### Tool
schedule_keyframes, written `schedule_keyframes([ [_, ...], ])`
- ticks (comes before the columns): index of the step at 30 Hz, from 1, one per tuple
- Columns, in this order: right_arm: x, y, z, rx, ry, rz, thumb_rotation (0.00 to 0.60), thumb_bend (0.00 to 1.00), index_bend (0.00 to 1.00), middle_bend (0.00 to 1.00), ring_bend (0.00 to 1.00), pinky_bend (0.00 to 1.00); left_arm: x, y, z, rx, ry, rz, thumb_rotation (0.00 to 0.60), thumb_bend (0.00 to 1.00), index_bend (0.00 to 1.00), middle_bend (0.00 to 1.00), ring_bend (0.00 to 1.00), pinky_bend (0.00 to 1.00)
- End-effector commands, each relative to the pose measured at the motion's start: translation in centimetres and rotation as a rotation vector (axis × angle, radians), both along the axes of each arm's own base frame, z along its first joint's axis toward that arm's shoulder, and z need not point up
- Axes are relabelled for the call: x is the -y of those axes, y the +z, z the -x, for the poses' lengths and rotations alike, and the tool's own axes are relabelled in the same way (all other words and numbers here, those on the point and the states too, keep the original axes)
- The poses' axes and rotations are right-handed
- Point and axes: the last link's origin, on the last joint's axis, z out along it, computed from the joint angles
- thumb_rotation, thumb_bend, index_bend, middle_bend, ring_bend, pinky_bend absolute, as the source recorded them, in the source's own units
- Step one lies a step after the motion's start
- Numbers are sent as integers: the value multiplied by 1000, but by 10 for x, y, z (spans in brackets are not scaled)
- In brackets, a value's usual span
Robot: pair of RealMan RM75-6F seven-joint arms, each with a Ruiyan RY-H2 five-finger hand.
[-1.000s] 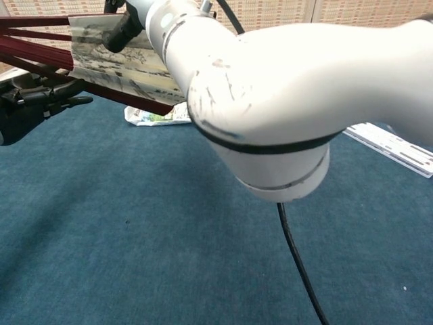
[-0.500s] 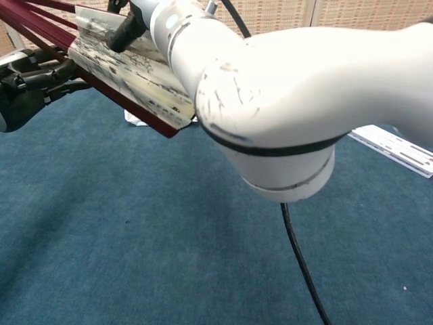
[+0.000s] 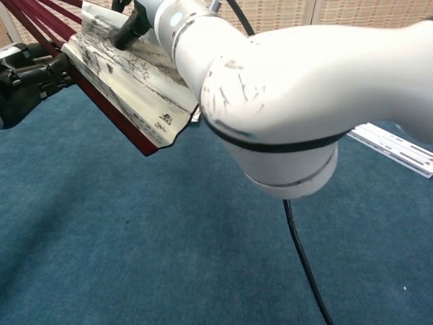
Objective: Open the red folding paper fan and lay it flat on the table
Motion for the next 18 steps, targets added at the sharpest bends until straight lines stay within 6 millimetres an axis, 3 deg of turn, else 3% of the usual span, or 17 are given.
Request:
schedule_keyframes([
  [1, 1, 1, 1, 0, -1, 2, 600, 657, 702, 135, 0, 63, -1, 2, 2, -1, 14, -11, 600, 826, 661, 744, 393, 176],
  [5, 3, 6, 3, 6, -3, 10, 600, 657, 700, 135, 0, 63, -5, 4, 5, -16, 33, -24, 600, 878, 714, 806, 450, 212],
  [18, 18, 43, 26, 9, -26, 74, 600, 657, 691, 135, 0, 68, -19, 21, 24, -129, 66, -111, 600, 908, 734, 833, 478, 241],
])
